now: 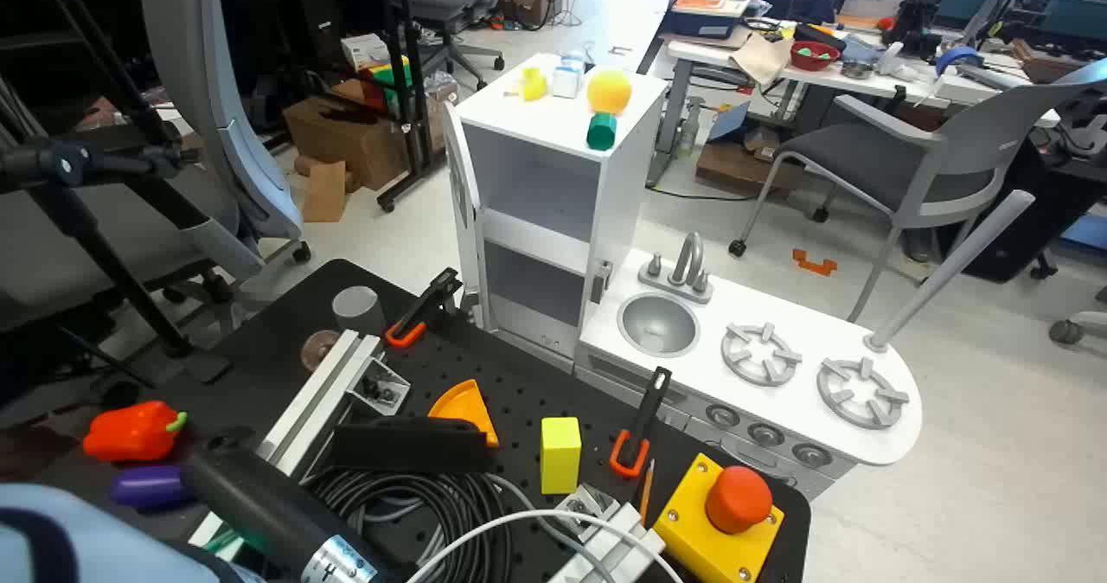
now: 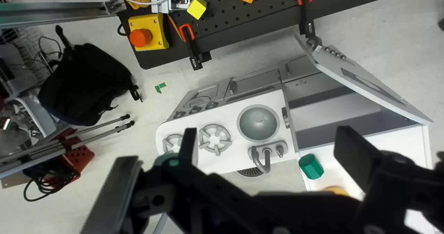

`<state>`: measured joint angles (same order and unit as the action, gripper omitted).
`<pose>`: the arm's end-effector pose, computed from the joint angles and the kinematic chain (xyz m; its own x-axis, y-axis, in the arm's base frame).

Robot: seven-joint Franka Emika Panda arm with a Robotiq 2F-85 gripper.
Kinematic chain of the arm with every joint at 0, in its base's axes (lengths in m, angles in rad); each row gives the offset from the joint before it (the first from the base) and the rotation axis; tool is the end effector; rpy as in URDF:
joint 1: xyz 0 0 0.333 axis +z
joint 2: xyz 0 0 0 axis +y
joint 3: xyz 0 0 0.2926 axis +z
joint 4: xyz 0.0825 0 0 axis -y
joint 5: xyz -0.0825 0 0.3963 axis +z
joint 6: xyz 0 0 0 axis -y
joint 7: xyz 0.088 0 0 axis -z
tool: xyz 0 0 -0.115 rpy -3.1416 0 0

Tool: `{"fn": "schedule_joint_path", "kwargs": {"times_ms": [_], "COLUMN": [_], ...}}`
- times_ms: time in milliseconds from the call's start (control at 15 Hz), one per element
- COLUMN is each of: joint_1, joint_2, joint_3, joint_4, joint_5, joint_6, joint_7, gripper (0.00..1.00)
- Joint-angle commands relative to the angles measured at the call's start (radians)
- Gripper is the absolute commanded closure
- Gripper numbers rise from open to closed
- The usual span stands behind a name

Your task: Move the orange plush toy to the left

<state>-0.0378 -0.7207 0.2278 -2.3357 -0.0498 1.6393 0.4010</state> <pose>0.3551 0.0761 0.5532 0.9641 -0.2508 0.0871 -0.2628 -0.9483 0.1781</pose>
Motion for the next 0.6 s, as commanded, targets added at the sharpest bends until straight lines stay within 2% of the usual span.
{"fn": "schedule_joint_path", "kwargs": {"times_ms": [0, 200, 533], "joint_1": [0.012, 0.011, 0.013], "joint_2": [0.002, 0.023, 0.164], "joint_3": [-0.008, -0.012, -0.035], "joint_4": [0.002, 0.021, 0.123], "joint_5": [-0.006, 0.001, 0.014], "joint_6": [-0.001, -0.004, -0.009], "joint_7": [0.006, 0.002, -0.044], "gripper": [0.0, 0.0, 0.0]}}
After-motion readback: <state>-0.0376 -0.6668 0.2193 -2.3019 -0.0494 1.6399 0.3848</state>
